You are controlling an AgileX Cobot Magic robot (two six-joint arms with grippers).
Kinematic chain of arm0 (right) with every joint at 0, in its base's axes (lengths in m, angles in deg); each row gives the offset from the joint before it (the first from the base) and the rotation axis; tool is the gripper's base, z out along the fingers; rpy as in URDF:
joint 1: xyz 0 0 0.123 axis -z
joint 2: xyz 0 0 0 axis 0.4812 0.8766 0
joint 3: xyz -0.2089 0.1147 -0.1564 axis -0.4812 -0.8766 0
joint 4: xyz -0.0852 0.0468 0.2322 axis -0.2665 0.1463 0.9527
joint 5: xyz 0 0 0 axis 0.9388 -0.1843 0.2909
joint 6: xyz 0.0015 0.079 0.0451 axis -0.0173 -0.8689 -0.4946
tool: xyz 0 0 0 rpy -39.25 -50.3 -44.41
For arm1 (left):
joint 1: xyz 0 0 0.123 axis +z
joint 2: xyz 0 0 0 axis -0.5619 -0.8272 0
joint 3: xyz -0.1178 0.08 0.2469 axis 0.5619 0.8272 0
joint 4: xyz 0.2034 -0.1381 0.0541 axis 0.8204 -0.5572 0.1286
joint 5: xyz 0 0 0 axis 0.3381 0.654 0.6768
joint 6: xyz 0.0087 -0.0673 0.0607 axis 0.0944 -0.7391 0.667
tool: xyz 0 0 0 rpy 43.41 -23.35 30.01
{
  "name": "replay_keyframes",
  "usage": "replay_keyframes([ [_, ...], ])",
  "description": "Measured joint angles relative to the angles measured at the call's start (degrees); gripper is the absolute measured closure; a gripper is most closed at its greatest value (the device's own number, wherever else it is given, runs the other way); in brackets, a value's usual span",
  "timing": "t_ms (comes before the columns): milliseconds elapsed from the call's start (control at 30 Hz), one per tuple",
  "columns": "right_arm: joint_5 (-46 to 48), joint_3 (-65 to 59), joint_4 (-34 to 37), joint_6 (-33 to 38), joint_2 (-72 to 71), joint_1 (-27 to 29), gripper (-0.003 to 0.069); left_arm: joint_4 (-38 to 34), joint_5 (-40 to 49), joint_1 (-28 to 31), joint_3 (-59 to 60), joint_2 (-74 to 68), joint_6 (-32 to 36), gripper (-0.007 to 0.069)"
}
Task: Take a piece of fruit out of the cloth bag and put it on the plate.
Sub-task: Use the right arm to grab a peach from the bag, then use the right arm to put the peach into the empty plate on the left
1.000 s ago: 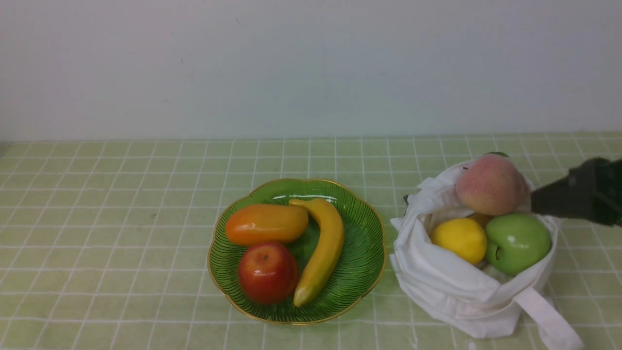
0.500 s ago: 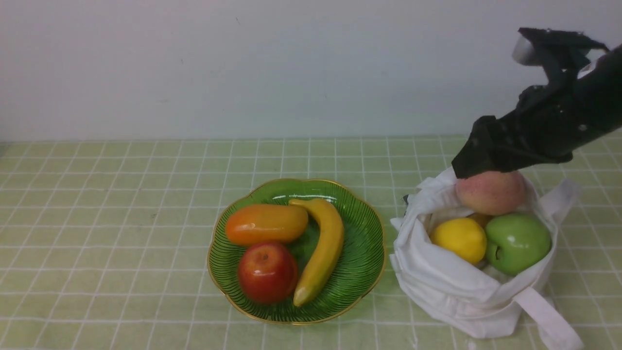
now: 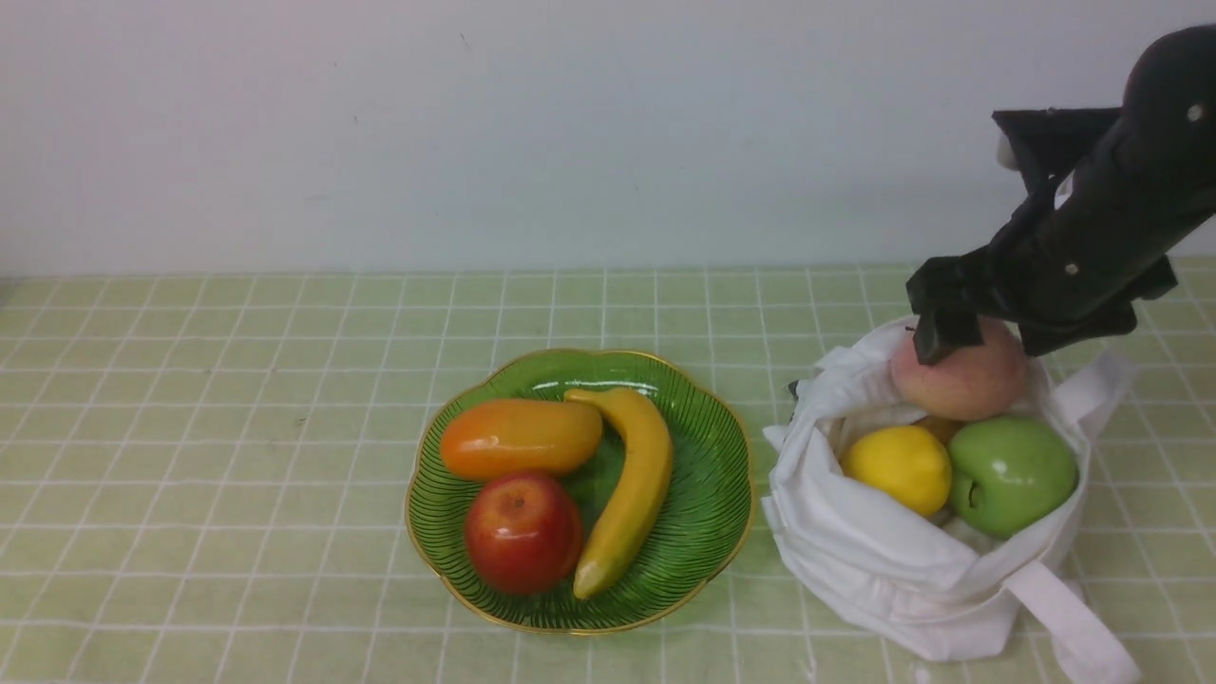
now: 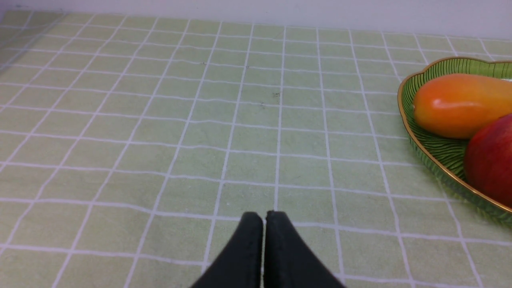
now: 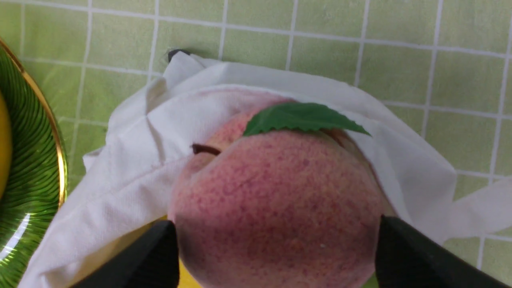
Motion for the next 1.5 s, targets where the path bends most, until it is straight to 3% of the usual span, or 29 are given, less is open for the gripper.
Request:
replay_keyframes([
  [433, -1.28, 0.06, 0.60, 0.00, 2.93, -0.10, 0.0069, 0.00, 0.00, 0.00, 0.00, 0.00, 0.00, 0.0632],
  [600, -0.92, 0.12, 0.60, 0.00, 2.92, -0.22, 0.0118, 0.00, 0.00, 0.00, 0.00, 0.00, 0.00, 0.0632],
  [1267, 2.54, 0.23, -1.13, -0.24, -4.38, -0.29, 0.0118, 0.00, 0.00, 0.00, 0.00, 0.00, 0.00, 0.0632],
  [1467, 4.26, 0.23, 4.30, 0.69, -9.08, -0.29, 0.0118, 0.00, 0.00, 0.00, 0.00, 0.00, 0.00, 0.0632],
  [1500, 4.46, 0.23, 9.27, 3.51, -9.93, -0.44, 0.0118, 0.00, 0.00, 0.00, 0.00, 0.00, 0.00, 0.0632],
])
